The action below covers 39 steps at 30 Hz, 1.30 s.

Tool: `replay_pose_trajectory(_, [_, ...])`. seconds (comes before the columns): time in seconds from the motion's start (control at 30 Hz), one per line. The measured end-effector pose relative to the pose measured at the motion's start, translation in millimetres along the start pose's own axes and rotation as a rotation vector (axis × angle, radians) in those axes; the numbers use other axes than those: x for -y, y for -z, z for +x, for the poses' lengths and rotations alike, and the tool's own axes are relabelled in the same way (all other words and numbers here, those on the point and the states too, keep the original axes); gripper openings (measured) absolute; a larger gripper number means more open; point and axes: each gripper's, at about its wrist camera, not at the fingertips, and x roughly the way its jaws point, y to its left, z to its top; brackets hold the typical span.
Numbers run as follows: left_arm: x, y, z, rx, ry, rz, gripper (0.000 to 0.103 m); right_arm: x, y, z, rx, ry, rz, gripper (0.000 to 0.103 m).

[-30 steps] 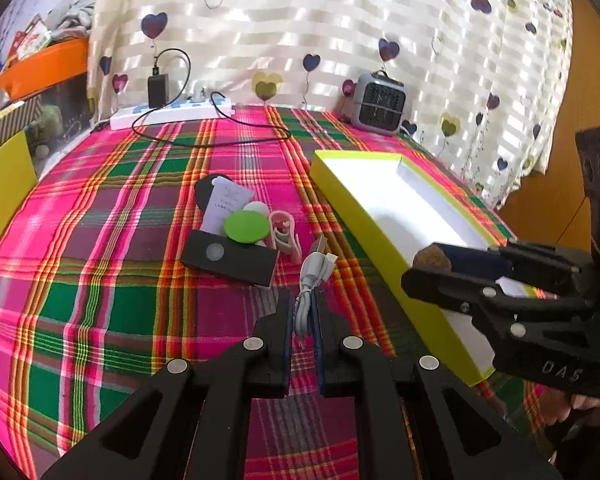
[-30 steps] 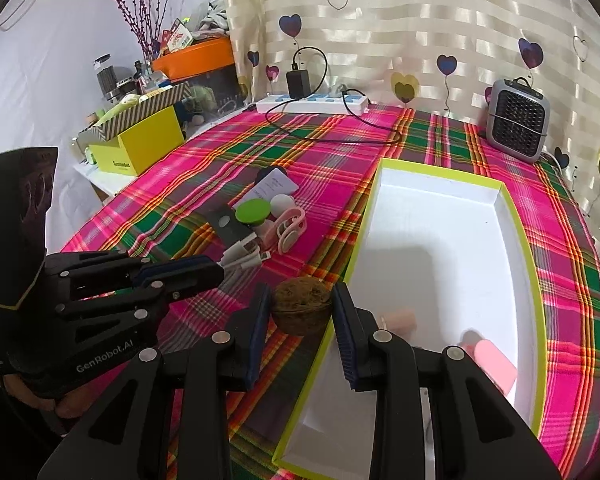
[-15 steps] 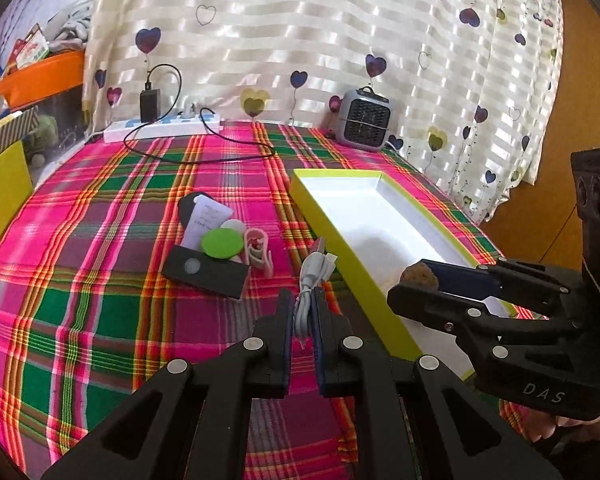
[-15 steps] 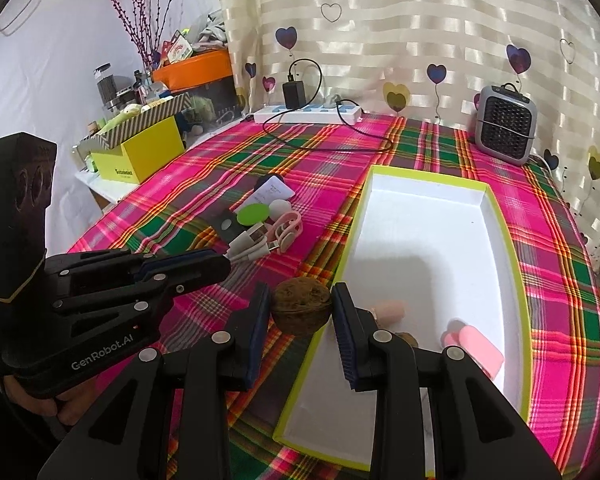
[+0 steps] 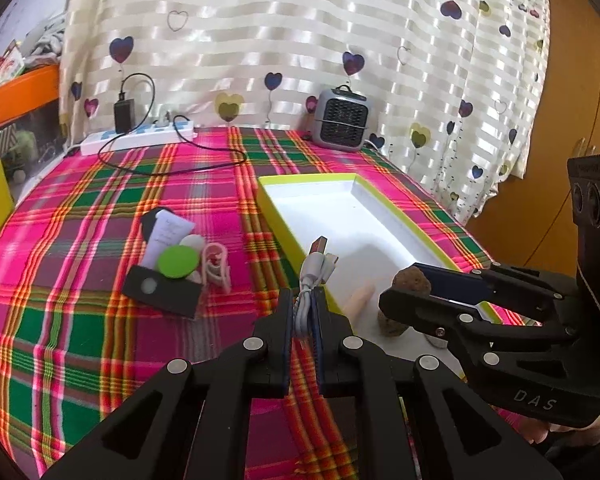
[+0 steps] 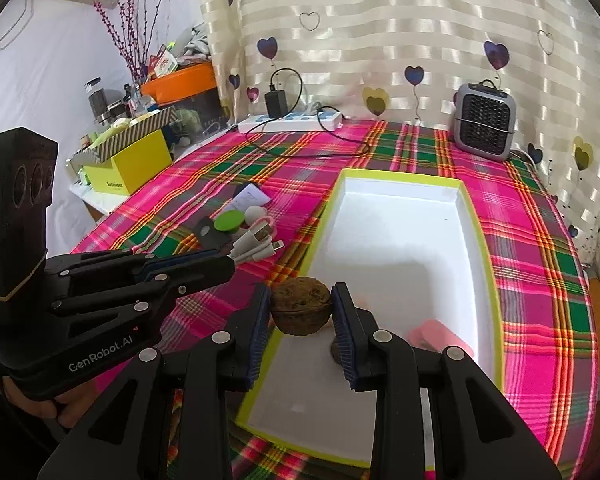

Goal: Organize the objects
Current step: 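Carry the white cable and brown sponge ball over the white tray with both grippers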

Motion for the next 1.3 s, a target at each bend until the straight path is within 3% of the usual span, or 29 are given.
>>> replay_pose_trajectory(0.7, [42,-9,18,-0.021,0.048,0.07,0.008,45,12,-18,0.024,0.043,0.074,0.032])
replay_pose_trajectory(1.3, [62,-3,52,-0.125,0.095,0.118,0.008,60,30,0,-0.064,0.047,0.09,0.032])
